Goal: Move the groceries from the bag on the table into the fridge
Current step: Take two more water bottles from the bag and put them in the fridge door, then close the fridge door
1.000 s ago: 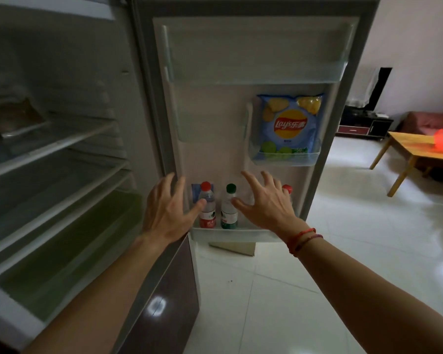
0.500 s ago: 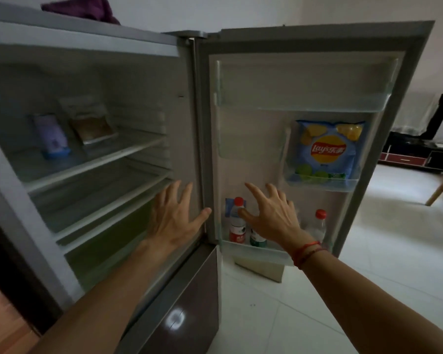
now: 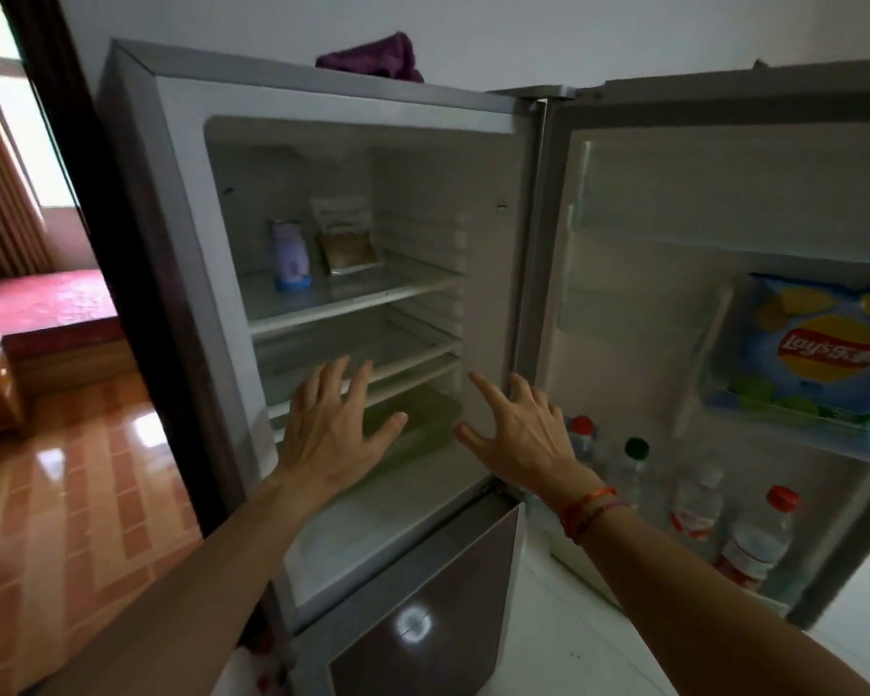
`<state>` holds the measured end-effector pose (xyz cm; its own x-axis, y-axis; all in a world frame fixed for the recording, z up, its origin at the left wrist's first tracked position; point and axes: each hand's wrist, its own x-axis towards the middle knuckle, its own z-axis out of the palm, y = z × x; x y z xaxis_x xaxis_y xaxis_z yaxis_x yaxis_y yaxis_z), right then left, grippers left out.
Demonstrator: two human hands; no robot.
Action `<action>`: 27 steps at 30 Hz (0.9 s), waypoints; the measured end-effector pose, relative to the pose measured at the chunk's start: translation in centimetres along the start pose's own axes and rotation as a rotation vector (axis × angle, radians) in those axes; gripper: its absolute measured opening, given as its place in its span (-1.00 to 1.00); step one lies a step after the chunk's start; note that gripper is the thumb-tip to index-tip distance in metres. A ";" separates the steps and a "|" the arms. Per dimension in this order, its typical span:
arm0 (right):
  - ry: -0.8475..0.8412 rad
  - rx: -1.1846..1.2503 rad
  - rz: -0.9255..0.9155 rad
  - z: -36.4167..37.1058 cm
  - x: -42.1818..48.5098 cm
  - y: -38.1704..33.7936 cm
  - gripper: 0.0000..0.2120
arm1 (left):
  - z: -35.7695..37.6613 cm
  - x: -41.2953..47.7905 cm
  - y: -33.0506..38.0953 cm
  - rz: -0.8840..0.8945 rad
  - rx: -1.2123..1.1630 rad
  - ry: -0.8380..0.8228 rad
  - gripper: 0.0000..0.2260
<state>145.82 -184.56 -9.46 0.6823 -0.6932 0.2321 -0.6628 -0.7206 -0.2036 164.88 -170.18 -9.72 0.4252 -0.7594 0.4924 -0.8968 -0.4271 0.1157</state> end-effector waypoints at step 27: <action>0.055 -0.050 -0.151 -1.8 -12.9 -1.3 -0.28 | -6.5 -15.8 4.0 -0.043 0.075 0.040 -0.23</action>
<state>137.30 -174.59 -10.45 0.7585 -0.5740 0.3086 -0.5693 -0.8140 -0.1149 153.77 -156.68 -11.44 0.4566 -0.7200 0.5227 -0.8654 -0.4957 0.0731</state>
